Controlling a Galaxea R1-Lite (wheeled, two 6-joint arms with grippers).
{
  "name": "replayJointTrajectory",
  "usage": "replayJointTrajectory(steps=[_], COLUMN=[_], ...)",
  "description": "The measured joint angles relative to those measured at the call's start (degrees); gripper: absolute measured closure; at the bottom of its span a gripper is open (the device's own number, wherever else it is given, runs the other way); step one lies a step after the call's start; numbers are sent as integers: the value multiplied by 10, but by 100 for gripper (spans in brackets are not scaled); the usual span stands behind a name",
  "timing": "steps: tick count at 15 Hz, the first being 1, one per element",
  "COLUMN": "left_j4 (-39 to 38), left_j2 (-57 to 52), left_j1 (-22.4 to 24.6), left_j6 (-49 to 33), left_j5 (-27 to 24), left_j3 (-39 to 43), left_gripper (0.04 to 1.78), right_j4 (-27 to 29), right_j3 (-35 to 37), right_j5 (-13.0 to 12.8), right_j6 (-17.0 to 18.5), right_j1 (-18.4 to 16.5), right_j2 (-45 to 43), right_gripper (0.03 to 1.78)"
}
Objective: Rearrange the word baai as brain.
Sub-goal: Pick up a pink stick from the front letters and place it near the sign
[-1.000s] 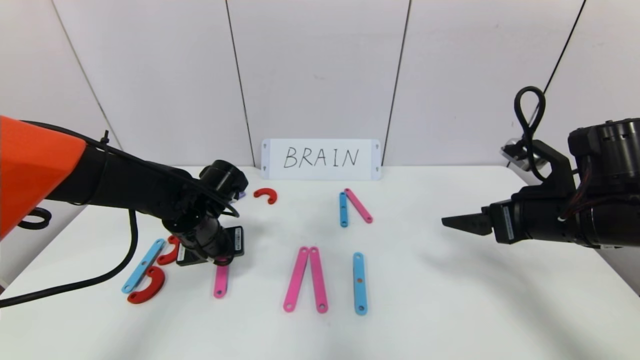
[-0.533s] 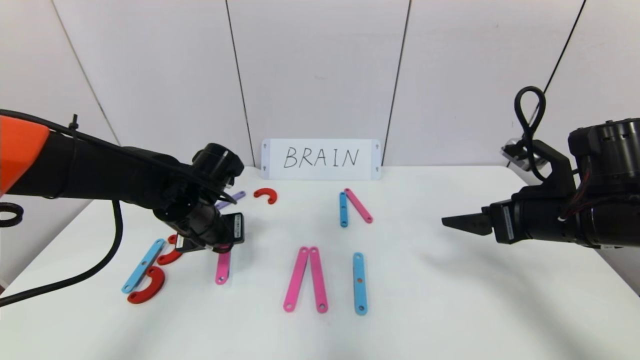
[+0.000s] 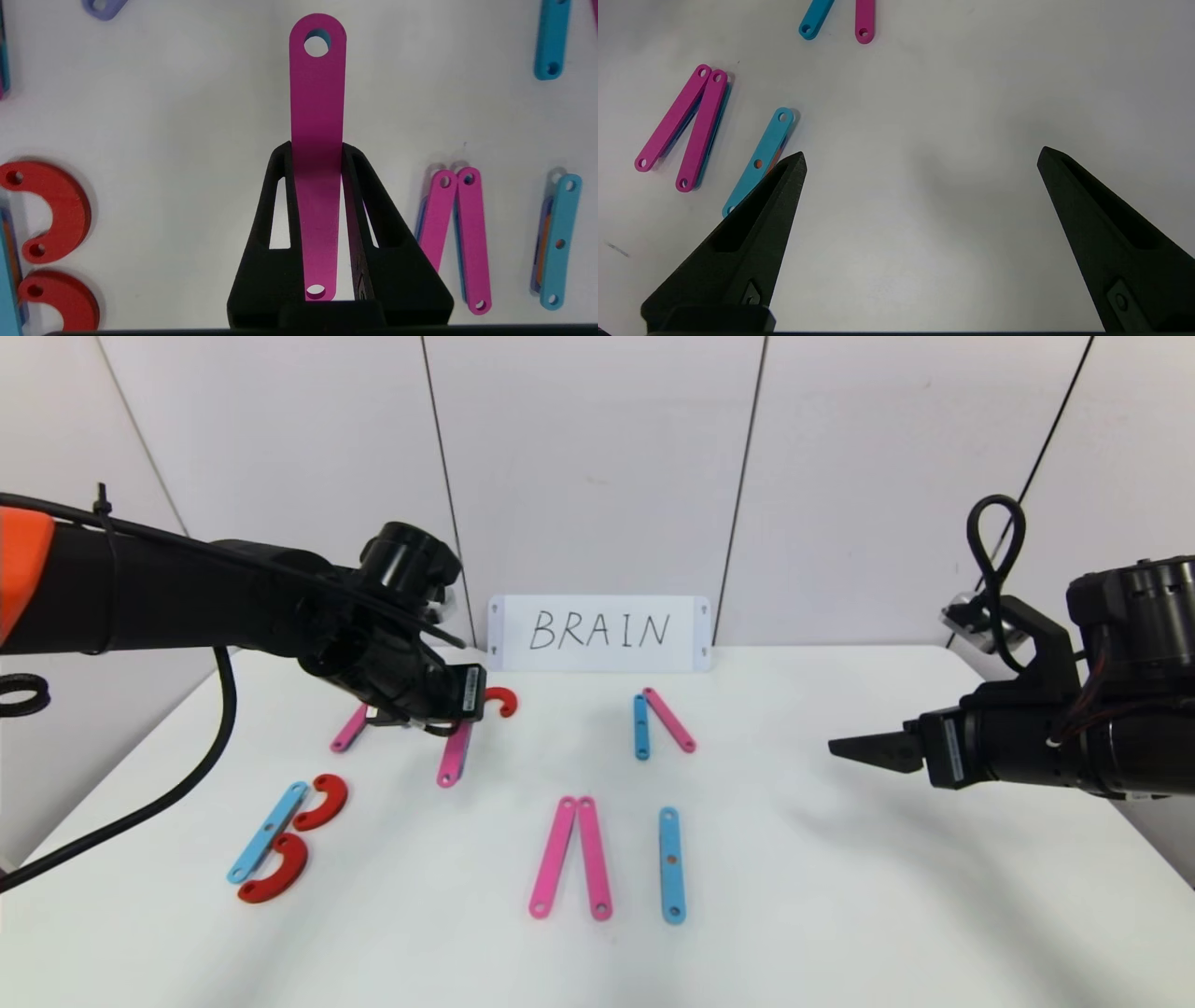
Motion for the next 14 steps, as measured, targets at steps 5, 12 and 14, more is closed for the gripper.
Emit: replayJointTrajectory(steps=[5,12,14], left_j4=[-4,-5,-5], left_j2=[49,139,168], left_j1=[-4,-9,-18], left_j6=[40,54,54], left_j5=[-33,-86,-87], left_j3=[-69,-175,-208], left_gripper=[152,152,152], right_j4=[0,0,0], right_j3=[-7,-11,-10], right_j5=[42,75,76], right_j6=[-2,-5,-7], right_j1=[-36,-64,-64], right_j2=[-4,3,6], right_gripper=[8,8,8])
